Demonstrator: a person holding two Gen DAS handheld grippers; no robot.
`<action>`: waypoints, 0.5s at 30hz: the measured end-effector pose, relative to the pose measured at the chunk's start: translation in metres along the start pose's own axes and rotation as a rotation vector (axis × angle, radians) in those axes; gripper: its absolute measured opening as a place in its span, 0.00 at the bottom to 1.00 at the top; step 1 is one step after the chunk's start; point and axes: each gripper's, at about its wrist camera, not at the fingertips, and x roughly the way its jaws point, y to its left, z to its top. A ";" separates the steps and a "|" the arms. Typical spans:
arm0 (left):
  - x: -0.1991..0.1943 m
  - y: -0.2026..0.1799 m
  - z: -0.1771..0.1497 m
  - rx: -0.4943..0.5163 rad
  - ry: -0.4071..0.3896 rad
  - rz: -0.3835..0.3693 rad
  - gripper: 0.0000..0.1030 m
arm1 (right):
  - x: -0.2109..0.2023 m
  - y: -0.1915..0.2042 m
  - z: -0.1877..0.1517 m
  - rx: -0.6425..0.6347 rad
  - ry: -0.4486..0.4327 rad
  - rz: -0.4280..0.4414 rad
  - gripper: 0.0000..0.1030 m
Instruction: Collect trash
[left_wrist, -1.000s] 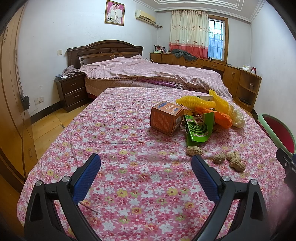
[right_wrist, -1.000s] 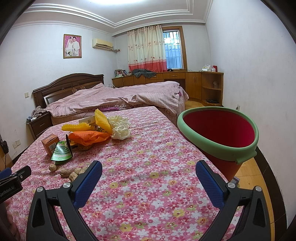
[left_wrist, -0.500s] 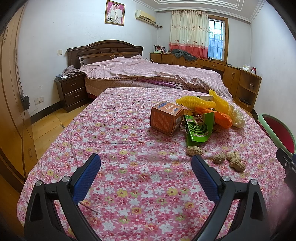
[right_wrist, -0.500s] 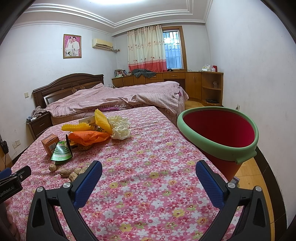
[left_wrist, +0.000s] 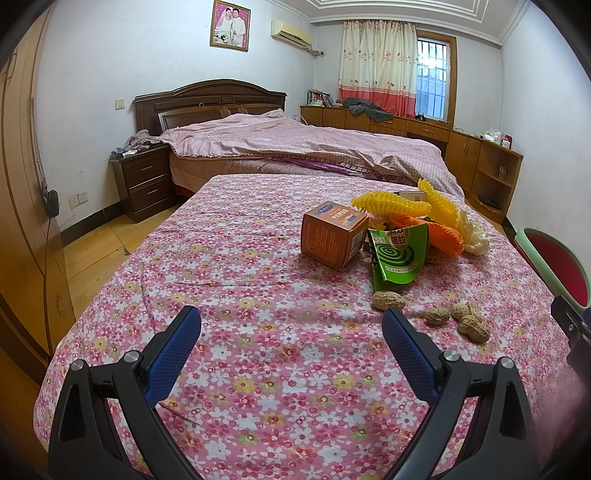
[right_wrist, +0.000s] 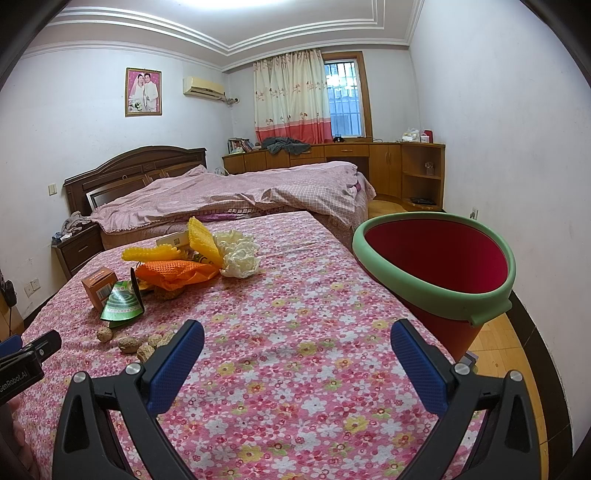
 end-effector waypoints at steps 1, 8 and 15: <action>0.000 0.000 0.000 -0.001 0.001 0.000 0.95 | 0.000 0.000 0.000 0.000 0.001 0.000 1.00; 0.005 0.006 0.005 -0.024 0.022 -0.020 0.95 | 0.004 0.001 -0.002 0.004 0.017 0.009 1.00; 0.007 0.004 0.028 -0.001 0.026 -0.063 0.95 | 0.015 0.000 0.006 0.010 0.087 0.024 1.00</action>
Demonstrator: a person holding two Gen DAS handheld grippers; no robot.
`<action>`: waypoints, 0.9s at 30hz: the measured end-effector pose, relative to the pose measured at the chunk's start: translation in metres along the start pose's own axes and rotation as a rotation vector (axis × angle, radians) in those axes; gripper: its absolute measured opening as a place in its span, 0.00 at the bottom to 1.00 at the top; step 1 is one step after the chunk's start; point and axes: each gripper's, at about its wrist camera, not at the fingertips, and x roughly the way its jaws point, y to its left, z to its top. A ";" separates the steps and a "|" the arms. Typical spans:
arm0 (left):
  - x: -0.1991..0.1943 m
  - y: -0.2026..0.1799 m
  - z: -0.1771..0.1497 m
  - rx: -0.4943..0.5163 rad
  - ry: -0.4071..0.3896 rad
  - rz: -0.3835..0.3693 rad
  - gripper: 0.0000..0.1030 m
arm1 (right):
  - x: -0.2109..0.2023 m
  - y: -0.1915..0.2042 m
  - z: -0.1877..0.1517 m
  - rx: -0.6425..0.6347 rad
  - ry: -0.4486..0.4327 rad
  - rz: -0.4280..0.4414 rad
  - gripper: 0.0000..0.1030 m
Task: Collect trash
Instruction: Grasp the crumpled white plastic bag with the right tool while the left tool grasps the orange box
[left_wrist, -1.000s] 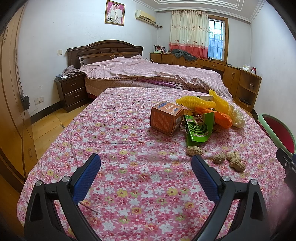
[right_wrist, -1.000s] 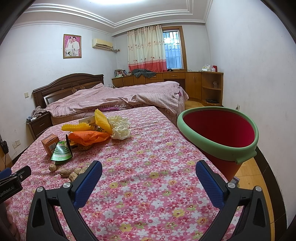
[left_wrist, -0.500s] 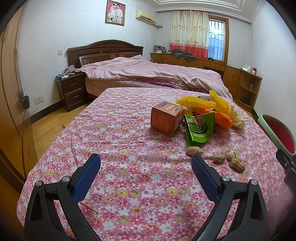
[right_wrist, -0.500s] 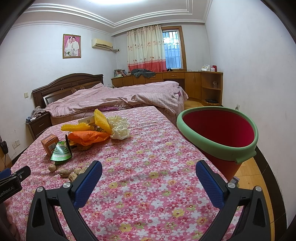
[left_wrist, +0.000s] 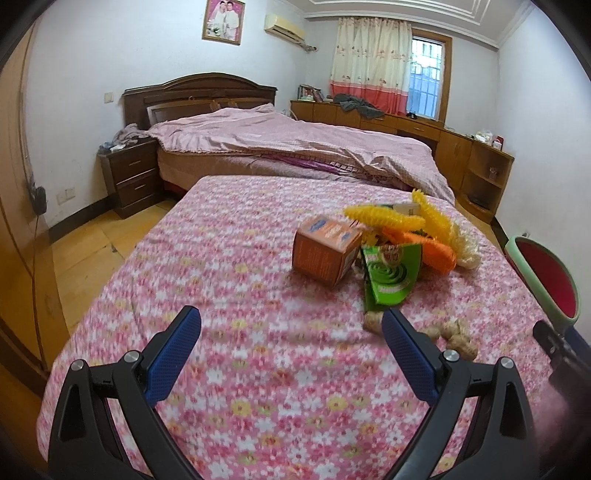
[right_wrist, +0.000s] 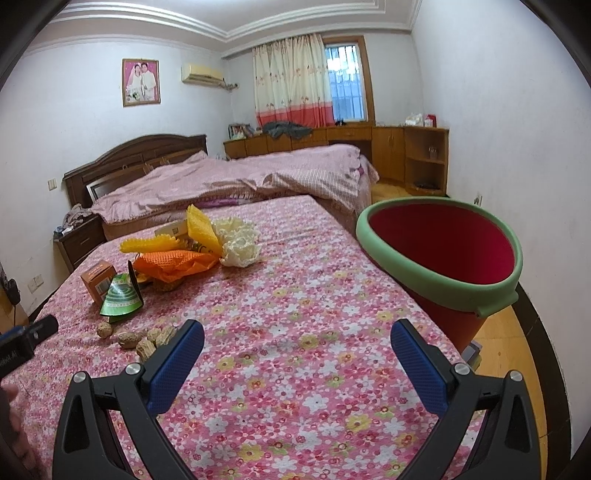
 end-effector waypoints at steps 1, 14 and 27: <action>0.001 0.000 0.004 0.005 0.001 -0.008 0.95 | 0.002 -0.001 0.002 0.004 0.016 0.009 1.00; 0.058 -0.012 0.054 0.075 0.095 -0.107 0.95 | 0.027 0.007 0.061 0.035 0.125 0.100 1.00; 0.104 -0.002 0.054 0.044 0.183 -0.208 0.78 | 0.095 0.029 0.080 0.008 0.280 0.066 1.00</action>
